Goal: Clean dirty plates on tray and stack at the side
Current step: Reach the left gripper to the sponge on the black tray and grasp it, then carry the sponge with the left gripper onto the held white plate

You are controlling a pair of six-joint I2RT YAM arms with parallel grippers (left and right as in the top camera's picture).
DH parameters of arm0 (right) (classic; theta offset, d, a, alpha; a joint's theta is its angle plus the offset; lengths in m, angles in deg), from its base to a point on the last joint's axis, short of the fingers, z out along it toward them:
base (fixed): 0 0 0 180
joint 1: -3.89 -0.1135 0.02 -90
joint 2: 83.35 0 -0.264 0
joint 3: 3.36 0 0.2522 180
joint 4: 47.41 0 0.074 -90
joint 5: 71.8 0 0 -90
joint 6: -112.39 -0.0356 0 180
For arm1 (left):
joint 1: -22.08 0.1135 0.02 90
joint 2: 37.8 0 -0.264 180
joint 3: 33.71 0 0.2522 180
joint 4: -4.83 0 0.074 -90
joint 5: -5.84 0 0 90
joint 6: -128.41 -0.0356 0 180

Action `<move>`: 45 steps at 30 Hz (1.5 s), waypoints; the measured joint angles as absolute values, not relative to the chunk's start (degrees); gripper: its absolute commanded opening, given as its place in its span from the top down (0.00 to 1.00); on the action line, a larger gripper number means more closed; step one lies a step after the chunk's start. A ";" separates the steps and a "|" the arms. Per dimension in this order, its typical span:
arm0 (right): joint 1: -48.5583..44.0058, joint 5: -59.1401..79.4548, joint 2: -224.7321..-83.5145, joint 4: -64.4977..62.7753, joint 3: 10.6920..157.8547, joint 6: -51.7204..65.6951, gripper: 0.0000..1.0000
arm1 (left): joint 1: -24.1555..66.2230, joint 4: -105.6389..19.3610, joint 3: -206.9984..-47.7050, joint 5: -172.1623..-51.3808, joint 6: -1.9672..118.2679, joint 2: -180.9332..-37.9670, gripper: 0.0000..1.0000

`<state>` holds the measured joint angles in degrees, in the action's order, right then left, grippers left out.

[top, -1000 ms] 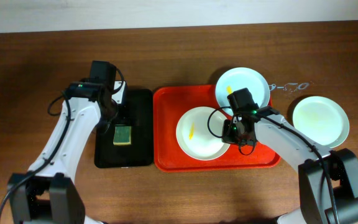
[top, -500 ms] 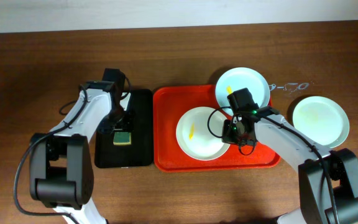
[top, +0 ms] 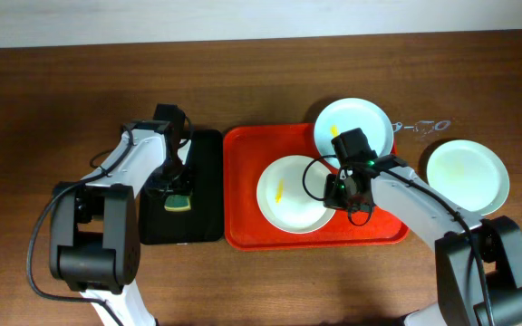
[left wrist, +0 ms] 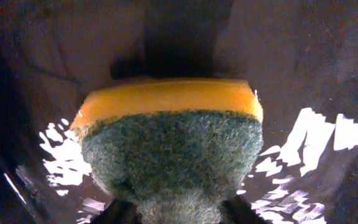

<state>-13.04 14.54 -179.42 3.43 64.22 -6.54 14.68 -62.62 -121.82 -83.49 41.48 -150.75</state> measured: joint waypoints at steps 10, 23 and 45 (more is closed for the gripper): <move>-13.04 14.61 -179.42 3.91 64.24 -6.61 0.83 | 14.68 -61.86 -121.82 -84.87 41.62 -150.64 1.00; -13.04 15.20 -179.47 4.48 64.31 -4.90 0.96 | 12.65 -60.33 -121.47 -85.24 42.93 -135.08 1.00; -13.52 15.39 -179.55 3.22 64.42 -3.22 0.96 | 11.21 -67.41 -130.72 -81.30 45.05 -135.08 1.00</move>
<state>-13.52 15.39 -179.55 3.22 64.42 -3.22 11.21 -67.41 -130.72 -81.30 45.05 -135.08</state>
